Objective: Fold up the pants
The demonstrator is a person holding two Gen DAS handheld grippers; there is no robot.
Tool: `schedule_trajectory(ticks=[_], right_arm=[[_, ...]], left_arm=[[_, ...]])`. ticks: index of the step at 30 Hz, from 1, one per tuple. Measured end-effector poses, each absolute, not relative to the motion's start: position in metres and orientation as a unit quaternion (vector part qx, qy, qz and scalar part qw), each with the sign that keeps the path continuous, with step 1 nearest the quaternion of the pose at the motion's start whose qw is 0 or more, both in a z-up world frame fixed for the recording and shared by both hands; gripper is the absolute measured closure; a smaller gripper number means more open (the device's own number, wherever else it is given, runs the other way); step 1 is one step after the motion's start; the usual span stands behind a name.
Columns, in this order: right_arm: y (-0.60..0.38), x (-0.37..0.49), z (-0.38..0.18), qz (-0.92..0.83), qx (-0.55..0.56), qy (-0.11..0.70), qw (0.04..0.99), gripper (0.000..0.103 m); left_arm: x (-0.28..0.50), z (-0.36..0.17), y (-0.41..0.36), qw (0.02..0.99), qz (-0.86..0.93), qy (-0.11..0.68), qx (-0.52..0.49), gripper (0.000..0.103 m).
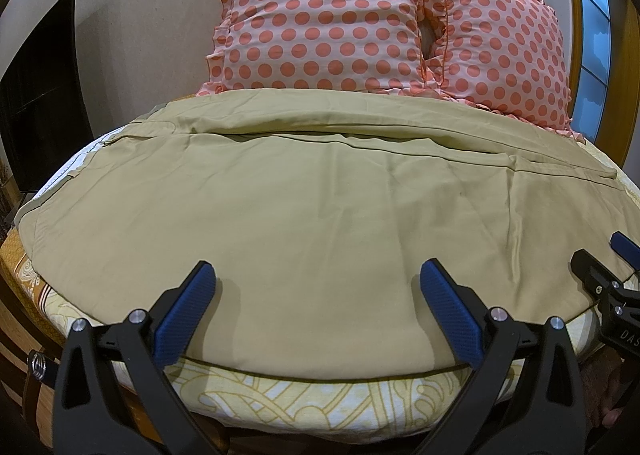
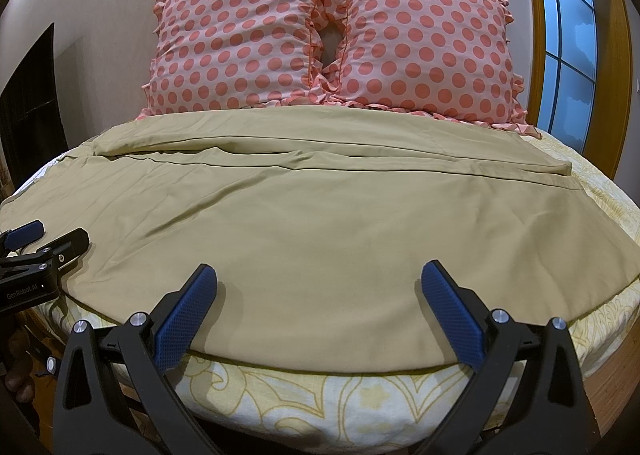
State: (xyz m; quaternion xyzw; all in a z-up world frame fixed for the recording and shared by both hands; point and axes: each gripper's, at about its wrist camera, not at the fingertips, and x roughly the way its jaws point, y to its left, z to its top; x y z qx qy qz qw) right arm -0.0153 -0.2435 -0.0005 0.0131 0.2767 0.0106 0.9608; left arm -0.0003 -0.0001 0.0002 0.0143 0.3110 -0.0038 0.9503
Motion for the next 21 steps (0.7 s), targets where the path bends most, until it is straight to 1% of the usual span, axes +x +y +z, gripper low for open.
schedule_trajectory(ticks=[18, 21], right_arm=[[-0.2471, -0.0122, -0.0070, 0.011, 0.013, 0.275, 0.961, 0.001], [-0.2461, -0.0165, 0.0019, 0.010, 0.013, 0.274, 0.962, 0.001]], left_arm=[[-0.0004, 0.0002, -0.0001, 0.951, -0.004, 0.310, 0.014, 0.002], [-0.0004, 0.0002, -0.0001, 0.951, -0.004, 0.310, 0.014, 0.002]])
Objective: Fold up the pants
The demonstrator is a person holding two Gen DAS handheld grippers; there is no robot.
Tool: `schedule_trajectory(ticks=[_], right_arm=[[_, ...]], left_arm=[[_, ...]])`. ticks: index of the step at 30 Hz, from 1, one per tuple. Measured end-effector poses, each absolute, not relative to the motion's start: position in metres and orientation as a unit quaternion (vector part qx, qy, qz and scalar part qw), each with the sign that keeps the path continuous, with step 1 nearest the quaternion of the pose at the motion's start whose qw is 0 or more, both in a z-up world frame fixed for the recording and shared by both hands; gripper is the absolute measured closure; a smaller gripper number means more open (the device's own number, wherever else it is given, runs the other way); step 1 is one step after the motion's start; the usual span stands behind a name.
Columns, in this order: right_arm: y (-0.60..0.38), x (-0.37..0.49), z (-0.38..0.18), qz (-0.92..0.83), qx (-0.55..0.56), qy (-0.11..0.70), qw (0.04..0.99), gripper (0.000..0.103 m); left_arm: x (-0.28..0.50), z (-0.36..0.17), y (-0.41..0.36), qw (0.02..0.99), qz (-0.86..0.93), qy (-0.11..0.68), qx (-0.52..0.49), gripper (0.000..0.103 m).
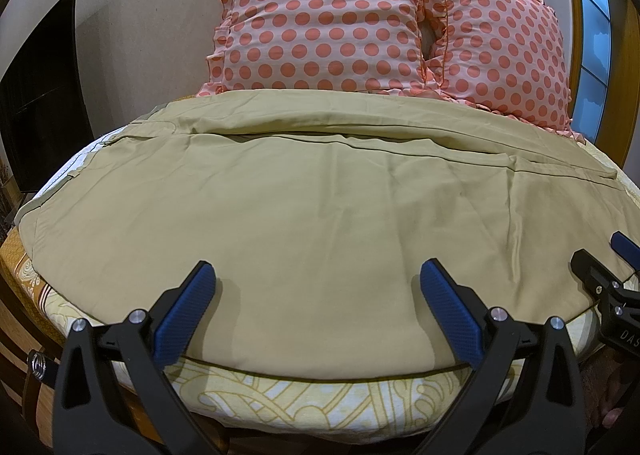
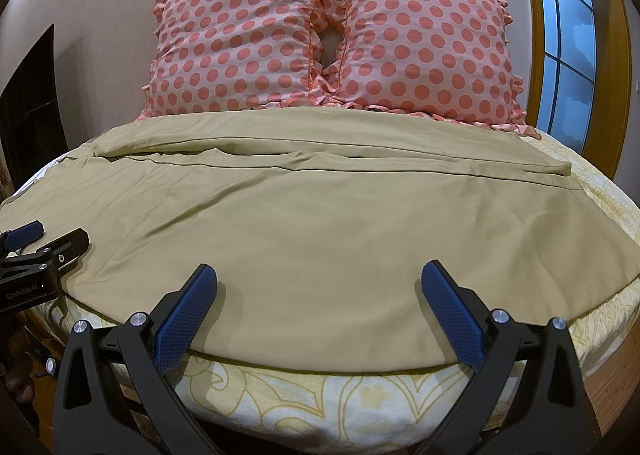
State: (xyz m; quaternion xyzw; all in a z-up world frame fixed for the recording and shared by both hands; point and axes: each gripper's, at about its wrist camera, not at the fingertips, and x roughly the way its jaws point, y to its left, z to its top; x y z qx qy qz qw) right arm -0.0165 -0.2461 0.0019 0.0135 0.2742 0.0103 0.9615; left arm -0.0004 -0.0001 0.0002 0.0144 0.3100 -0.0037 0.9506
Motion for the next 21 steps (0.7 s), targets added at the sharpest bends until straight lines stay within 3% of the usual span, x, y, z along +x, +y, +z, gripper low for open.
schedule_trajectory(ticks=[21], right_arm=[[-0.2457, -0.0172, 0.0004, 0.009, 0.014, 0.267, 0.964, 0.001]], left_arm=[[-0.0003, 0.0005, -0.0003, 0.951, -0.004, 0.309, 0.015, 0.002]])
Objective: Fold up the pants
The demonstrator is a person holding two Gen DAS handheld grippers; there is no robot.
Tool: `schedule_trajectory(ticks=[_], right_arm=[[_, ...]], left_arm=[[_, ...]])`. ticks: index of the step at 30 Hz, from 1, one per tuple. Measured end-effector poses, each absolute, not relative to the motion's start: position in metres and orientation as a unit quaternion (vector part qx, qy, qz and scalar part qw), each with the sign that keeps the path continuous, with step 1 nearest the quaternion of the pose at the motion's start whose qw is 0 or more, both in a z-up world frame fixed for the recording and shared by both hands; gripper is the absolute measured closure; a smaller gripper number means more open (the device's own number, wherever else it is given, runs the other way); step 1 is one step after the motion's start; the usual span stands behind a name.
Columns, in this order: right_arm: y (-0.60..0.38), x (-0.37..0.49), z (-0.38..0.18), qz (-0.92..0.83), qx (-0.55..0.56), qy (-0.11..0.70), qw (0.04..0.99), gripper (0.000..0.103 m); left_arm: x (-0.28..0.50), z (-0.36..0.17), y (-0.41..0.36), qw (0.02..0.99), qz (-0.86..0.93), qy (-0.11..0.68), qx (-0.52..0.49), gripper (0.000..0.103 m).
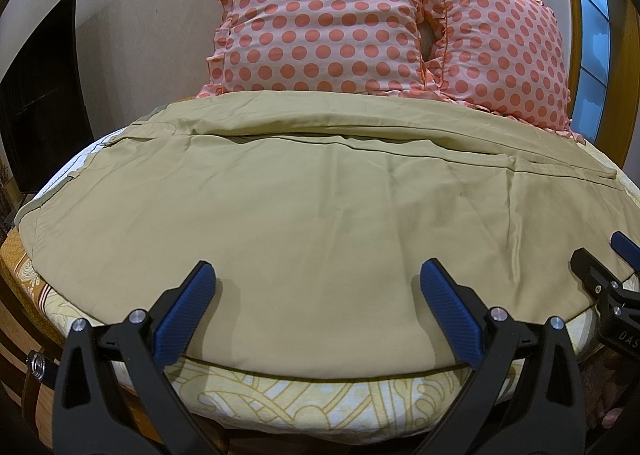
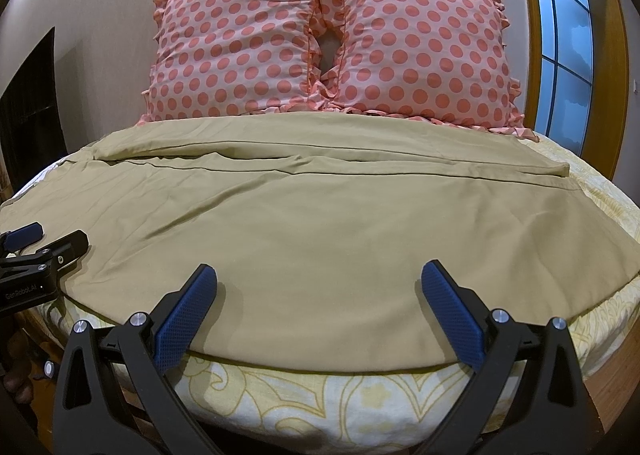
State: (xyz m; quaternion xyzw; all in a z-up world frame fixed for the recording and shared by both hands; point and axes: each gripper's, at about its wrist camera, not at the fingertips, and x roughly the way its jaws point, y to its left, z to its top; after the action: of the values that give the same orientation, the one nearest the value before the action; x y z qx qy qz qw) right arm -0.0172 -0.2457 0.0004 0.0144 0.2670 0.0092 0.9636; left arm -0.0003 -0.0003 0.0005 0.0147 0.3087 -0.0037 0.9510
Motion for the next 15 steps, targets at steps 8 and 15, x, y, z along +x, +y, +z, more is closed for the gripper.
schedule_trajectory(ticks=[8, 15], right_arm=[[-0.245, -0.017, -0.001, 0.010, 0.014, 0.267, 0.964, 0.001], [-0.291, 0.015, 0.039, 0.013, 0.040, 0.288, 0.957, 0.001]], left_arm=[[0.000, 0.001, -0.001, 0.951, -0.004, 0.308, 0.015, 0.002], [-0.001, 0.010, 0.004, 0.949, -0.018, 0.316, 0.018, 0.002]])
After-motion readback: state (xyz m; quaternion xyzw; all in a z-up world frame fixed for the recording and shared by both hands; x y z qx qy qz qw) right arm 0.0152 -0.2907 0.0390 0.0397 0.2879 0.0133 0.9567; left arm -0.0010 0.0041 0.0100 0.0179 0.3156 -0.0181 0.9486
